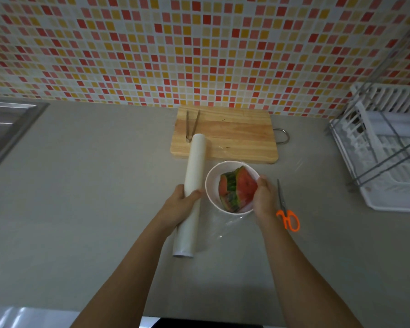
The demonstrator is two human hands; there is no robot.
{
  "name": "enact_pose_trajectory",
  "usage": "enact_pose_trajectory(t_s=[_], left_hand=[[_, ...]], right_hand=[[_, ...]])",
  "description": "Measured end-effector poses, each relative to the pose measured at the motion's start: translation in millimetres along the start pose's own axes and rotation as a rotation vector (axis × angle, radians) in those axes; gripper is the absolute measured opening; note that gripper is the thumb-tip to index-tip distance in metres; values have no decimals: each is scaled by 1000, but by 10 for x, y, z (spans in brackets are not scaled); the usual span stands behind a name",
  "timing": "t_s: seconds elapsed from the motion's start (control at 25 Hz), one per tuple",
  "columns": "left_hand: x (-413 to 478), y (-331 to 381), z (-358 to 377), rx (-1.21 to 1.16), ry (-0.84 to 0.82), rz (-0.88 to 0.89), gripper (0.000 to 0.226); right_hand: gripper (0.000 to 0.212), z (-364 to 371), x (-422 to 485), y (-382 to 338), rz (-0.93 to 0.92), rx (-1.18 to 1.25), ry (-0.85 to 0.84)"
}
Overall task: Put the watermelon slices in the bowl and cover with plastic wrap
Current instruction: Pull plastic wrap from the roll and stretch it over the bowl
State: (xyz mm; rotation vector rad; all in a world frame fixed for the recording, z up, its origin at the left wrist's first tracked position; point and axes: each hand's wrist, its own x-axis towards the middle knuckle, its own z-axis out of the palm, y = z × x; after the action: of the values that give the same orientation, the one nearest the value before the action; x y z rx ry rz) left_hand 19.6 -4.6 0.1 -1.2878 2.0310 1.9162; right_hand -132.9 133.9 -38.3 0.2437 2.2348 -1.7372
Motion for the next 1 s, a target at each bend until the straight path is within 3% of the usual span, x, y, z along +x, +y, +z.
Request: enact_pose_trajectory(t_s=[0.24,0.48,0.72,1.0], left_hand=[[-73,-99,103,-82,68,25,68],[-65,-129,128,-115,12,8,45],[-94,-209,127,-136,46,-24,44],[-114,-329,138,42,261,17,44]], right_hand=[[45,-36,43,-39,-30,-98,43],[44,25,140,-138,-73,-66,80],[42,65,264,-206,-118,-133,126],[45,65,240,-229,-112,-175,121]])
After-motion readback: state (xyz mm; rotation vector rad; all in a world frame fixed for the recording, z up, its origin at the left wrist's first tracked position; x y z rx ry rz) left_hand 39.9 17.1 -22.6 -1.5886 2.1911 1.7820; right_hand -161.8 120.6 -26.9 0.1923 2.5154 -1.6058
